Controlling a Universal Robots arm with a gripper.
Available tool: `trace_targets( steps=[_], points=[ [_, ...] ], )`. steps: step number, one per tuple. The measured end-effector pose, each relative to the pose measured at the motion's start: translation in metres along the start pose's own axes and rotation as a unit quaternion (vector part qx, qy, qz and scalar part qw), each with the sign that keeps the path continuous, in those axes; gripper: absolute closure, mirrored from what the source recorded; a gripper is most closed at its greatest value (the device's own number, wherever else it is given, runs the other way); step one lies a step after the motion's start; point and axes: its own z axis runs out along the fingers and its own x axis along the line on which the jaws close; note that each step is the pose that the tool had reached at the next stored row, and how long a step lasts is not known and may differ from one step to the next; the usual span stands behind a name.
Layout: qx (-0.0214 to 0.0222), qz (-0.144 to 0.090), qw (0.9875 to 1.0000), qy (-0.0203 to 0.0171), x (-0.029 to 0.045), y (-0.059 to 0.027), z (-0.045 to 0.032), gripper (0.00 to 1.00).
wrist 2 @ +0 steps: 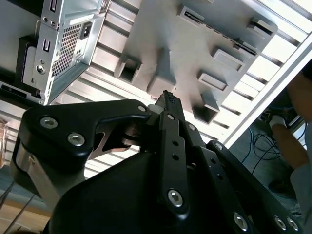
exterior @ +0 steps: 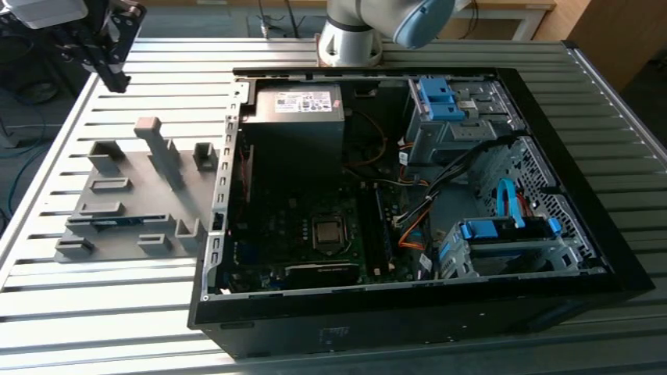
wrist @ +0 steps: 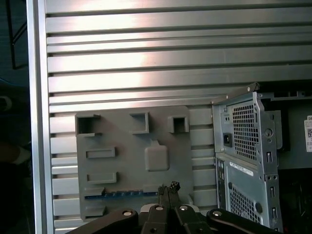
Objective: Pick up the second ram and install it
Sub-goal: 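Reach for the second ram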
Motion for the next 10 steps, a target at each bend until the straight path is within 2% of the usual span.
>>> trace_targets(
  steps=[10],
  points=[
    [0.0000,0.000,1.0000,0.0000,0.0048,-0.0004,-0.0001,0.89]
  ],
)
